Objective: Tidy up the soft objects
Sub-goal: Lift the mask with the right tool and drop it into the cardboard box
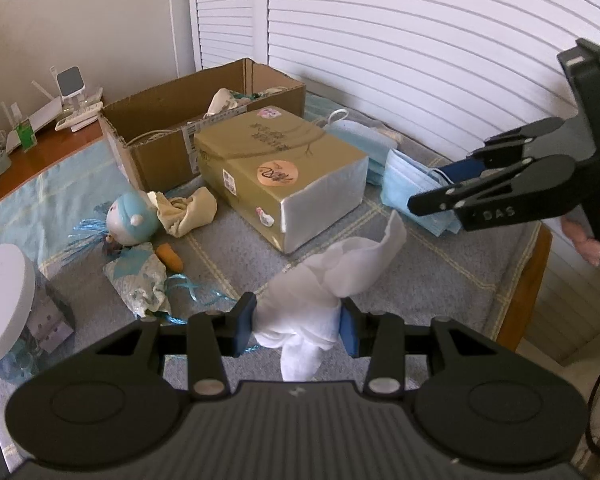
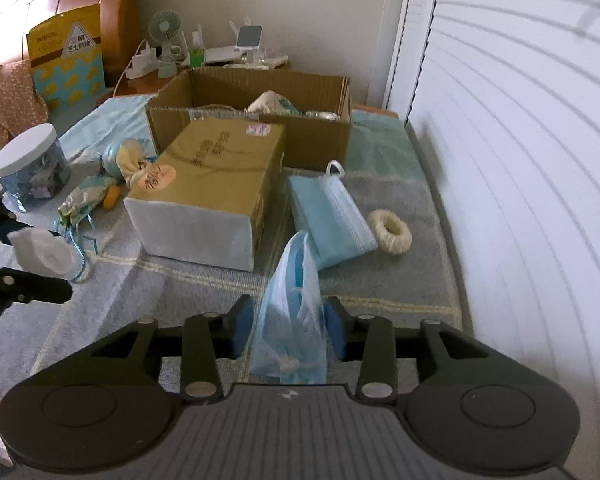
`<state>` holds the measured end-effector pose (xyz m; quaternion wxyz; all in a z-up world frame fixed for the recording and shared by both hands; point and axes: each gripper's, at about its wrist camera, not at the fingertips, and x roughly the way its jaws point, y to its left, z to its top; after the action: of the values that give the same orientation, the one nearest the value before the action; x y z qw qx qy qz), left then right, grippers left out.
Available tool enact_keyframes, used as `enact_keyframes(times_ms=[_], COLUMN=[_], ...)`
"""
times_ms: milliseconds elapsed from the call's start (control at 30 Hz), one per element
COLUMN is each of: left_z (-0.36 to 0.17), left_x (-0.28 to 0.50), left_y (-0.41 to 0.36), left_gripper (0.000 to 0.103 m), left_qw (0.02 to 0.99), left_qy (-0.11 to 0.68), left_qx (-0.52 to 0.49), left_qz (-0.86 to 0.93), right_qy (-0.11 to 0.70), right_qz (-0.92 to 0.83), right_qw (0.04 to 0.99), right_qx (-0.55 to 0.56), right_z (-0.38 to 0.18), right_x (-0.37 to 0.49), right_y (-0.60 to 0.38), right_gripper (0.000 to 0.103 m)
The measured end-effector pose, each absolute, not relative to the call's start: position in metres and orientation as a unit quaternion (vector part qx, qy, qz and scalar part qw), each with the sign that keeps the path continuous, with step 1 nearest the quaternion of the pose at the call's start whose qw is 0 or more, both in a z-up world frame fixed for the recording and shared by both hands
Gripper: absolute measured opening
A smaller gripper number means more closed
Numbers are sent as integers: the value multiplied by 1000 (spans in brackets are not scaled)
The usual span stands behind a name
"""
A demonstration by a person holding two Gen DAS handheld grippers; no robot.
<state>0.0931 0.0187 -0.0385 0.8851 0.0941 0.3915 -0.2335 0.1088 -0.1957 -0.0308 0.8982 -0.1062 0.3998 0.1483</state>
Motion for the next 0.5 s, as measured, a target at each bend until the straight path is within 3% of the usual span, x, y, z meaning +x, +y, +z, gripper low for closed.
enact_keyframes(times_ms=[167, 267, 500], left_z=[-38, -38, -37], left_x=[94, 94, 96], left_y=[19, 19, 20], left_gripper=[42, 42, 42], left_qw=[884, 884, 884], left_qy=[393, 394, 395], left_qx=[94, 95, 95], left_qz=[-233, -234, -231], right_qy=[405, 410, 385], right_qz=[144, 137, 137], right_qw=[896, 894, 905], right_qx=[-108, -117, -115], right_z=[-40, -41, -15], right_x=[115, 116, 115], right_y=[-193, -192, -194], right_gripper=[47, 31, 29])
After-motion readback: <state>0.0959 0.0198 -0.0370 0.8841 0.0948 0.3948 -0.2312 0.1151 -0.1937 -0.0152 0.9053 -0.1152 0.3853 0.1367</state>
